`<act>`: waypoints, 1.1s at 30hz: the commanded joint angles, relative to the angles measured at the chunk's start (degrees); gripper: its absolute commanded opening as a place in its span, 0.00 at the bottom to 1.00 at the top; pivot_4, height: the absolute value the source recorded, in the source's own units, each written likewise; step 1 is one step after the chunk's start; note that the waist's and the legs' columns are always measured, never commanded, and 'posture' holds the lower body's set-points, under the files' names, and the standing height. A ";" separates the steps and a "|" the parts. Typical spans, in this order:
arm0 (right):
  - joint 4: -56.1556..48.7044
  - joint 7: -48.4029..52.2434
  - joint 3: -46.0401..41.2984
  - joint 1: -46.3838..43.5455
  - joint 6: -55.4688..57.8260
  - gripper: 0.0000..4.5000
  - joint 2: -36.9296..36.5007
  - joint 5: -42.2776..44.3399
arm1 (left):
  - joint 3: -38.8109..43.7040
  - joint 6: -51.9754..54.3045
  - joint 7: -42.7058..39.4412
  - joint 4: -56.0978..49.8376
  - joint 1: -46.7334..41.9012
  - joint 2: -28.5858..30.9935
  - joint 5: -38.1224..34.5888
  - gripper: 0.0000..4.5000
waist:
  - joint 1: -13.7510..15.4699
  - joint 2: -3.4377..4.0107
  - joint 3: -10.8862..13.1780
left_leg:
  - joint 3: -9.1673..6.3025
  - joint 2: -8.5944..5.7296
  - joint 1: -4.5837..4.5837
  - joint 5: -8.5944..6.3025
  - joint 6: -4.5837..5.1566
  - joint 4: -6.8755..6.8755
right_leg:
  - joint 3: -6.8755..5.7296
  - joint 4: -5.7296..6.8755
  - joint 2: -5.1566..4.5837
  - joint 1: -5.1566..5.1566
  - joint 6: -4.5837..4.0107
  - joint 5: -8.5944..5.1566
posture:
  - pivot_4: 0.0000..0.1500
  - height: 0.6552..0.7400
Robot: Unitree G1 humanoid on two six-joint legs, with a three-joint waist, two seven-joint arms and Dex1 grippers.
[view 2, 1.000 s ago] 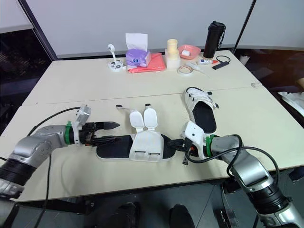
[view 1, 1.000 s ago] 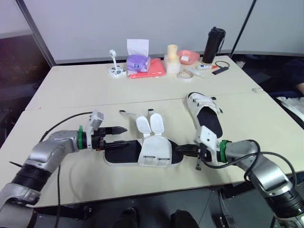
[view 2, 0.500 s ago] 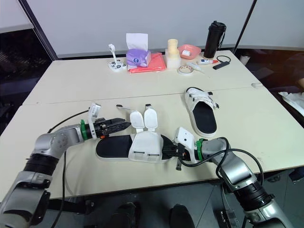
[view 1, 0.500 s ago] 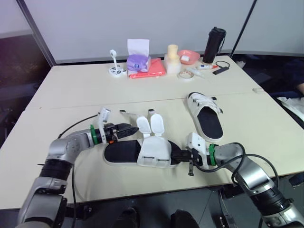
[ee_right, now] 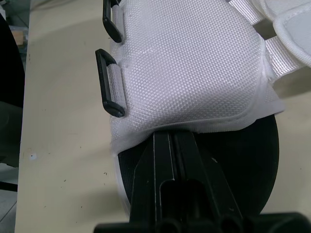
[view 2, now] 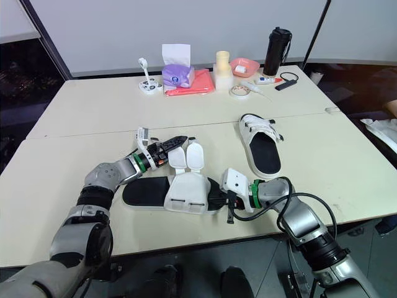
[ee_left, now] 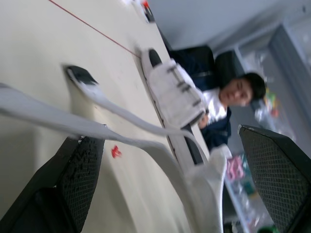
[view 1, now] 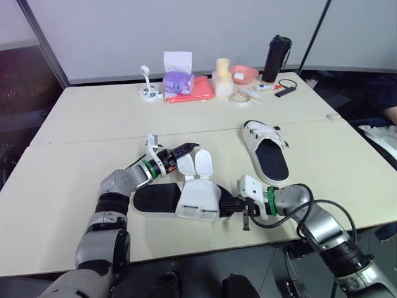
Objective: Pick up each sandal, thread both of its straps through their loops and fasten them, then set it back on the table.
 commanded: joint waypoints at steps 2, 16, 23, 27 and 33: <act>1.49 0.64 1.27 0.09 -0.39 0.00 0.01 -1.66 | 5.20 -1.11 1.07 0.37 -3.56 -0.88 -1.71 1.00 | 0.03 -0.01 0.00 | 0.01 0.00 0.00 0.00 0.00 0.00 | 0.00 0.00 0.00 0.00 0.00 0.00 | 1.00 1.00; 2.76 0.35 1.13 -0.82 -0.92 0.00 0.81 -2.31 | 9.16 0.18 0.16 1.22 -7.38 -2.03 -1.41 0.62 | -0.08 -0.01 0.00 | 0.06 -0.01 0.00 0.00 -0.01 0.00 | 0.00 0.00 0.00 0.01 0.00 0.00 | 1.00 1.00; 2.91 0.46 0.82 -0.89 -0.96 0.00 0.67 -2.35 | 4.97 0.35 -5.31 -5.70 -6.22 -1.21 0.20 0.00 | -0.08 -0.02 0.01 | 0.07 0.00 0.00 0.00 -0.01 0.00 | 0.00 0.00 0.00 0.01 0.00 0.00 | 1.00 1.00; 3.09 0.63 0.78 -1.02 -1.03 0.00 0.51 -2.42 | -7.04 -4.58 -15.58 -23.47 0.25 0.65 5.68 0.00 | -0.05 -0.02 0.01 | 0.10 0.00 0.00 0.00 -0.03 -0.02 | 0.02 0.00 0.00 0.01 0.00 0.00 | 1.00 1.00; 3.45 1.40 0.89 -1.09 -1.17 0.00 -0.03 -2.49 | -25.51 -34.90 -34.33 -38.79 12.00 8.26 23.53 0.00 | -0.06 0.04 -0.03 | 0.19 0.02 0.07 0.01 -0.06 -0.10 | 0.11 -0.06 0.00 0.04 -0.04 0.02 | 1.00 1.00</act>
